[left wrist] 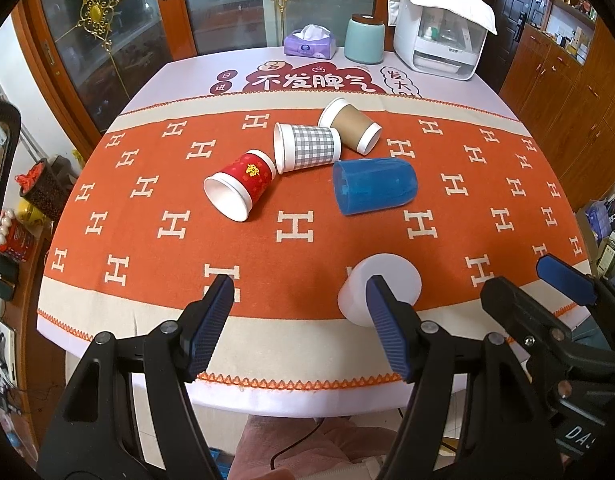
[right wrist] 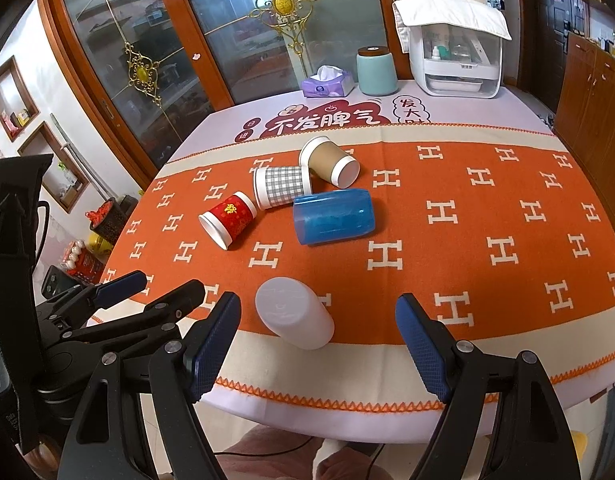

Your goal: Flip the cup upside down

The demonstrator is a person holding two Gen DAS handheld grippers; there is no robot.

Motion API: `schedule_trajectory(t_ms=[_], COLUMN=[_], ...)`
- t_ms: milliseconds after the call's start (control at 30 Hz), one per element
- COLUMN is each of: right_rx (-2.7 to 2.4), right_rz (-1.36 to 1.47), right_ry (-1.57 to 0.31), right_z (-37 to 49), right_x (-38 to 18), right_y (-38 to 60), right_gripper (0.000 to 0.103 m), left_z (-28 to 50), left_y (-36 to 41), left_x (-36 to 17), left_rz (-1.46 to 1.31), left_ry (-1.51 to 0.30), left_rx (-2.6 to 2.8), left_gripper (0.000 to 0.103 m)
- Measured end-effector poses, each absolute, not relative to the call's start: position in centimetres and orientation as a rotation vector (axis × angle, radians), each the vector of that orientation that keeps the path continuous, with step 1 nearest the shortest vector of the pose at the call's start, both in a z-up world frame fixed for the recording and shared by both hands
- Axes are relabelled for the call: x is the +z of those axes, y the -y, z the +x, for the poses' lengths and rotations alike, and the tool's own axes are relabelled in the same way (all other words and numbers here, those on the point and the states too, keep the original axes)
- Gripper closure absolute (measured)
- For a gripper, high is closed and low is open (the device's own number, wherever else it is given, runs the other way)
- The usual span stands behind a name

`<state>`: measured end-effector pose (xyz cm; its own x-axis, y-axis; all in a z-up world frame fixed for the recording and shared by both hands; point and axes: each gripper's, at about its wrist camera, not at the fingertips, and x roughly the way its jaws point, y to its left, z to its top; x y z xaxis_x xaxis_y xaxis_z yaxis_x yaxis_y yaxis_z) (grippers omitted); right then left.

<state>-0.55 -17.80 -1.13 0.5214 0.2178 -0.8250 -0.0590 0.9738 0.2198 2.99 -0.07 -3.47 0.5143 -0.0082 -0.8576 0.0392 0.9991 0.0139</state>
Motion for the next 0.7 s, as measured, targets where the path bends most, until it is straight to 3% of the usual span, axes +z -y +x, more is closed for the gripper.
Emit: schedule_trajectory(t_ms=[700], right_rx=[0.165], right_rz=[0.175], right_ry=[-1.018], right_z=[-0.33], right_x=[-1.47], right_y=[17.85], right_gripper=[0.022], left_z=[2.98], left_y=[-0.02], left_x=[-3.6], left_rz=[0.035], left_ry=[-1.031], left_rx=[-0.028], left_gripper=[0.037])
